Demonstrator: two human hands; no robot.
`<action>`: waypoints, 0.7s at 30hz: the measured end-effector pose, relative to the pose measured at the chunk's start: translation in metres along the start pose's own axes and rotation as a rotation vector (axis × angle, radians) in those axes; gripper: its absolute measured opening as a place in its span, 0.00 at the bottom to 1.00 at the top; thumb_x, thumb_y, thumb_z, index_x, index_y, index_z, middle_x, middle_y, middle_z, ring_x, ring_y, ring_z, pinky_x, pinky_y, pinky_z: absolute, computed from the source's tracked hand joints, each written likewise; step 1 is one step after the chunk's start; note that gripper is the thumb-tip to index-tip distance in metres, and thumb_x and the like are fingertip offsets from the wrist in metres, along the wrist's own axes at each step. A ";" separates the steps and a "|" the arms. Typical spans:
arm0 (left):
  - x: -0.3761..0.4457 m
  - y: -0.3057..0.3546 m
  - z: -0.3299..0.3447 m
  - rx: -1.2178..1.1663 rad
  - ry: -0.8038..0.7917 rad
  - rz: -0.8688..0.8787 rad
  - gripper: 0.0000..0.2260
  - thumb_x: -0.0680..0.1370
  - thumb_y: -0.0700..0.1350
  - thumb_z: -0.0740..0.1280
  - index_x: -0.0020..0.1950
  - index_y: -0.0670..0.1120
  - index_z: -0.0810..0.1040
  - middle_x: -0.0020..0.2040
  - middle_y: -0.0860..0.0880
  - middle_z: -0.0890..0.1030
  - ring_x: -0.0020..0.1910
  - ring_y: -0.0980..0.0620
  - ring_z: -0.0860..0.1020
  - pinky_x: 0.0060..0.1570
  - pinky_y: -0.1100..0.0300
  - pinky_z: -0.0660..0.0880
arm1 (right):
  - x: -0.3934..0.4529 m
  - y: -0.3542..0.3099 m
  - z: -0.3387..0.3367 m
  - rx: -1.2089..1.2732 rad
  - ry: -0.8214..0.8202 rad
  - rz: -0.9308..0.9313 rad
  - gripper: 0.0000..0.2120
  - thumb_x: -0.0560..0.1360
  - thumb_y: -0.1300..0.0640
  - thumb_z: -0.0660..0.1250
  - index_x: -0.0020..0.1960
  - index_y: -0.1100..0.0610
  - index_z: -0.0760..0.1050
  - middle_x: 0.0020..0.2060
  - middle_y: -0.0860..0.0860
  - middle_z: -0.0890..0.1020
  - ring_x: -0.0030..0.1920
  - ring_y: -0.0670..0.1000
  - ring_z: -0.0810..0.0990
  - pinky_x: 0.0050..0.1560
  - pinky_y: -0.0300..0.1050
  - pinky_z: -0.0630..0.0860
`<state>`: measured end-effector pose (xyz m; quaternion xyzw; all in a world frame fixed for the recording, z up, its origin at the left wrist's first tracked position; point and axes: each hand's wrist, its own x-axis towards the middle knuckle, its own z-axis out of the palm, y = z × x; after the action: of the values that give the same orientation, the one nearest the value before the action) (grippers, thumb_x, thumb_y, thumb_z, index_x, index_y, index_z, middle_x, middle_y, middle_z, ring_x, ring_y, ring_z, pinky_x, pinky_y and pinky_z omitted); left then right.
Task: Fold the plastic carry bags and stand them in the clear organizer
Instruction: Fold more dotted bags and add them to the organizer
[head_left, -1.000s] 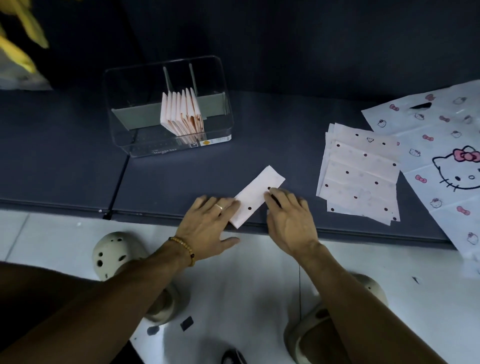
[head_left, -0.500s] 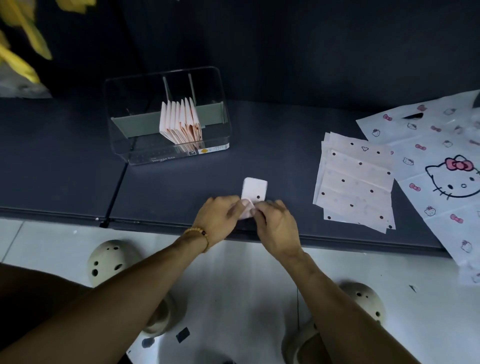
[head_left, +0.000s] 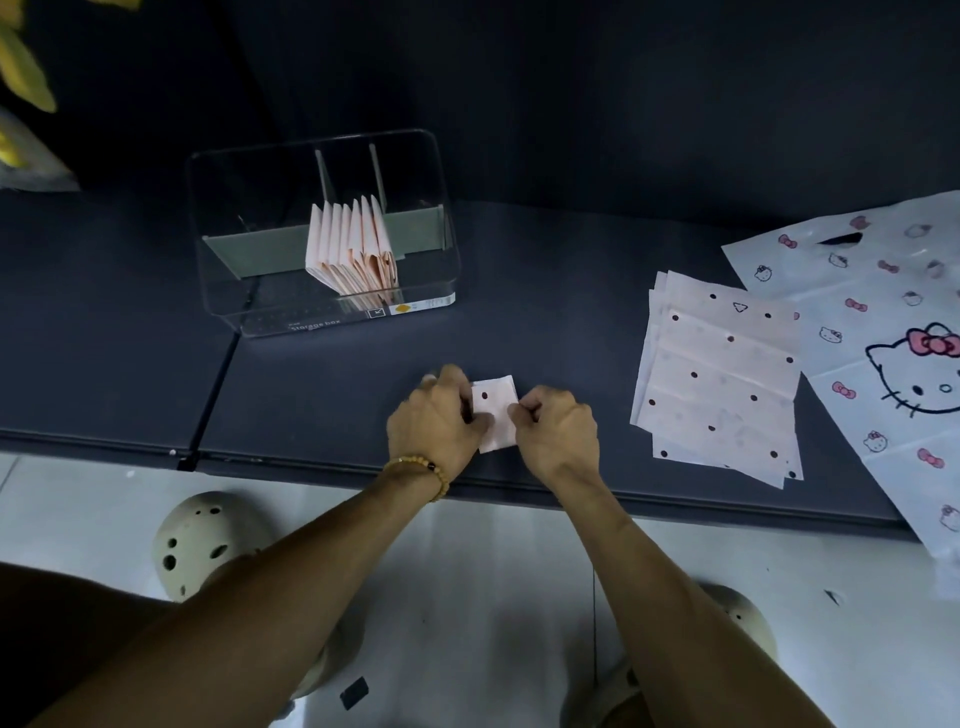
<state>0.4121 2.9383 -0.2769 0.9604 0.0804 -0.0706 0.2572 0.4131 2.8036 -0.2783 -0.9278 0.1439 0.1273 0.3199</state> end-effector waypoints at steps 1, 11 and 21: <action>0.000 -0.003 0.001 0.023 0.047 0.097 0.14 0.69 0.48 0.74 0.50 0.50 0.73 0.52 0.48 0.76 0.49 0.47 0.75 0.44 0.54 0.73 | 0.001 -0.001 0.000 -0.007 -0.002 0.001 0.08 0.77 0.50 0.66 0.46 0.54 0.78 0.41 0.54 0.83 0.45 0.56 0.81 0.48 0.51 0.79; 0.008 -0.008 0.008 0.294 -0.023 0.580 0.13 0.78 0.44 0.63 0.60 0.43 0.78 0.61 0.45 0.76 0.58 0.42 0.72 0.54 0.50 0.71 | -0.010 0.022 0.002 -0.174 0.428 -0.362 0.09 0.75 0.60 0.67 0.54 0.61 0.79 0.52 0.57 0.79 0.48 0.60 0.78 0.45 0.52 0.76; 0.009 0.003 0.026 0.309 -0.096 0.850 0.22 0.75 0.36 0.66 0.69 0.40 0.71 0.69 0.44 0.72 0.69 0.47 0.70 0.69 0.56 0.61 | -0.029 0.047 0.028 -0.411 0.253 -0.372 0.24 0.81 0.51 0.52 0.72 0.60 0.66 0.72 0.55 0.68 0.74 0.55 0.63 0.72 0.56 0.56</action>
<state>0.4189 2.9235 -0.2987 0.9309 -0.3445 -0.0144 0.1204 0.3657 2.7908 -0.3166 -0.9920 -0.0185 -0.0238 0.1228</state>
